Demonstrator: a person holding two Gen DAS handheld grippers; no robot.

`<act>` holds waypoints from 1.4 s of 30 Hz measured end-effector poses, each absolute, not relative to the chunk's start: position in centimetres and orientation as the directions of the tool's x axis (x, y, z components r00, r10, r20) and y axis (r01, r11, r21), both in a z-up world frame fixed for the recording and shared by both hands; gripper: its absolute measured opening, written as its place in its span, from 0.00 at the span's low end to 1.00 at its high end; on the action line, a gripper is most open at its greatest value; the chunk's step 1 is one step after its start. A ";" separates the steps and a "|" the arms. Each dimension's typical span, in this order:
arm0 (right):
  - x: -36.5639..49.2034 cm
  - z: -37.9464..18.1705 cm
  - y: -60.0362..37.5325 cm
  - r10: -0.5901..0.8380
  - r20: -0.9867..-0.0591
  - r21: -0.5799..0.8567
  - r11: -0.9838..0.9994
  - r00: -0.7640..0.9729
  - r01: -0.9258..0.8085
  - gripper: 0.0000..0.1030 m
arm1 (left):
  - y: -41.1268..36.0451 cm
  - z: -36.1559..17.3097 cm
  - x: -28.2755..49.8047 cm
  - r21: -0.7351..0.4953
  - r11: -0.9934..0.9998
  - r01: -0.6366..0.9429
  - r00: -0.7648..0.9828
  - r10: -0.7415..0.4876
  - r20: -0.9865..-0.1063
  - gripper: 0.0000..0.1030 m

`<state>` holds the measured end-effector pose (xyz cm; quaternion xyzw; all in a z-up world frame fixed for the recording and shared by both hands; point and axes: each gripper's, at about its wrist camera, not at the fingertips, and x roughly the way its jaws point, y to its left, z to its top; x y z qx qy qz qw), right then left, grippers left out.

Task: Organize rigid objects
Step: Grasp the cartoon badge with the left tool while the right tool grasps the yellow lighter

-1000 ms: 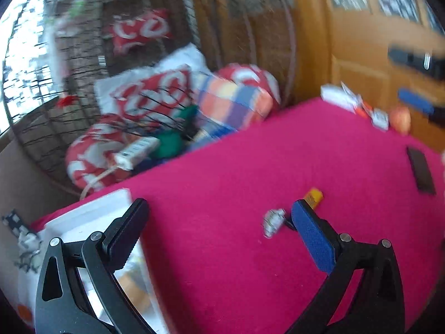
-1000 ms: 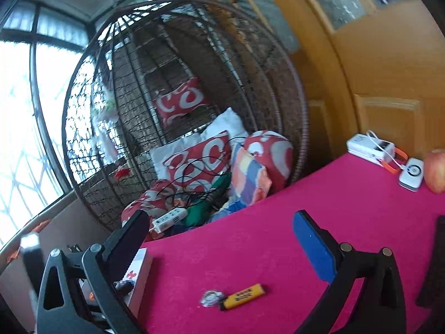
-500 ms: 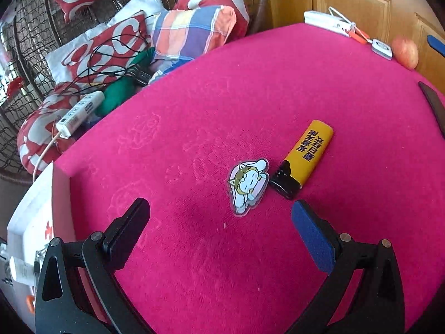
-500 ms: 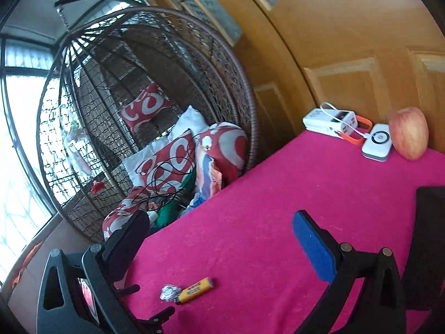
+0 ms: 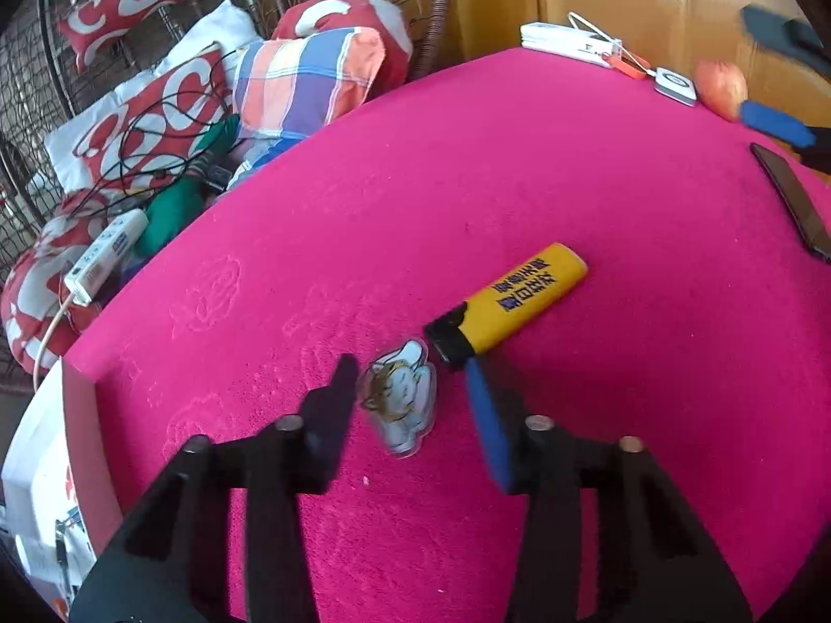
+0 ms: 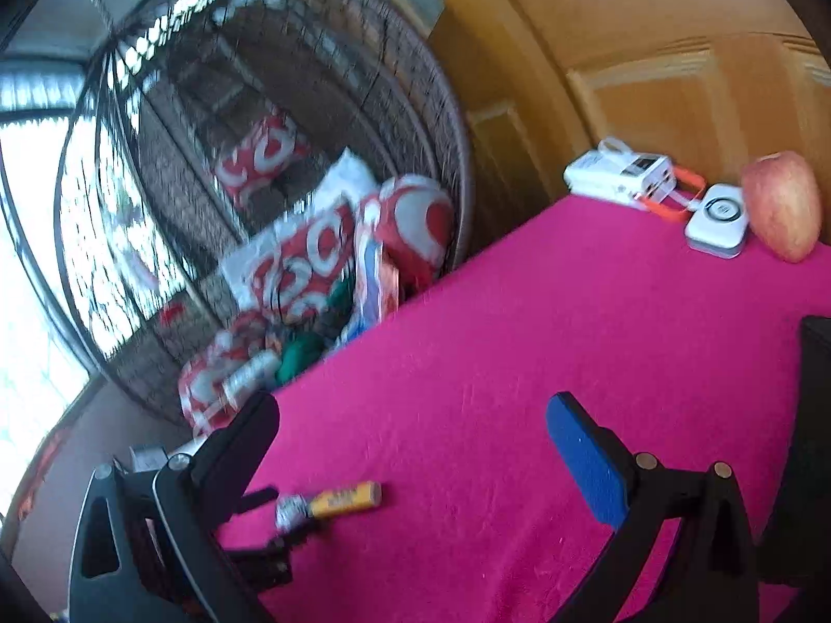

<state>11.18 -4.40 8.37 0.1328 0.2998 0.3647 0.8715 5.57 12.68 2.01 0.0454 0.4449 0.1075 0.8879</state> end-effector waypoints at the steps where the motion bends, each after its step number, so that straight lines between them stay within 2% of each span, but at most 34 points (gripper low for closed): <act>1: 11.2 8.1 -3.3 0.705 -0.466 0.413 0.708 0.534 -0.573 1.00 | 12.4 2.0 5.5 0.189 0.971 -0.147 0.583 0.240 -0.776 0.34; 6: 9.9 5.8 3.5 0.629 -0.629 0.202 0.700 0.457 -0.685 1.00 | 13.0 2.0 4.6 0.161 0.973 -0.164 0.593 0.227 -0.772 0.31; 13: 7.6 3.5 9.7 0.561 -0.700 -0.088 0.546 0.442 -0.833 1.00 | 15.0 1.9 2.7 0.179 0.956 -0.231 0.567 0.282 -0.774 0.31; 21: 7.7 2.5 12.2 0.582 -0.755 -0.110 0.343 0.303 -0.933 1.00 | 15.4 1.8 3.0 0.171 0.959 -0.227 0.574 0.273 -0.772 0.31; 22: 7.5 2.2 11.8 0.579 -0.760 -0.120 0.321 0.295 -0.939 0.94 | 15.2 1.8 3.1 0.175 0.960 -0.220 0.575 0.272 -0.771 0.31; 23: 7.4 1.9 11.3 0.577 -0.764 -0.123 0.307 0.287 -0.944 0.75 | 15.1 1.8 3.3 0.177 0.962 -0.210 0.576 0.268 -0.772 0.31; 24: 7.1 1.8 11.3 0.574 -0.768 -0.122 0.305 0.285 -0.944 0.68 | 15.0 1.7 3.6 0.182 0.962 -0.202 0.577 0.267 -0.772 0.31; 27: 7.3 2.0 10.6 0.589 -0.765 -0.094 0.298 0.261 -0.950 0.63 | 14.9 1.8 4.3 0.183 0.966 -0.184 0.579 0.257 -0.774 0.31; 30: 7.5 2.0 11.6 0.590 -0.766 -0.094 0.292 0.257 -0.952 0.62 | 14.7 1.9 5.0 0.199 0.966 -0.168 0.574 0.260 -0.777 0.31; 33: 7.5 1.9 12.4 0.587 -0.771 -0.091 0.279 0.245 -0.956 0.62 | 14.9 1.9 5.3 0.203 0.965 -0.167 0.568 0.263 -0.780 0.38; 34: 7.5 1.9 12.5 0.583 -0.774 -0.097 0.276 0.247 -0.956 0.61 | 15.0 1.9 5.3 0.210 0.962 -0.172 0.564 0.271 -0.780 0.43; 36: 7.2 2.1 12.3 0.580 -0.778 -0.100 0.267 0.242 -0.959 0.47 | 15.2 2.1 5.2 0.210 0.963 -0.171 0.563 0.271 -0.781 0.45; 38: 7.2 2.2 11.8 0.576 -0.780 -0.100 0.271 0.244 -0.958 0.26 | 15.2 2.4 4.6 0.184 0.969 -0.165 0.578 0.246 -0.778 0.45; 39: 7.2 2.2 11.6 0.578 -0.779 -0.096 0.274 0.243 -0.957 0.23 | 15.2 2.5 4.3 0.183 0.969 -0.166 0.586 0.246 -0.772 0.48; 41: 7.2 2.2 11.2 0.584 -0.775 -0.087 0.281 0.242 -0.956 0.22 | 15.1 2.7 4.1 0.193 0.968 -0.163 0.599 0.253 -0.760 0.76; 42: 7.2 2.2 11.1 0.585 -0.774 -0.084 0.286 0.243 -0.955 0.22 | 14.9 2.8 4.3 0.192 0.969 -0.155 0.600 0.246 -0.761 0.78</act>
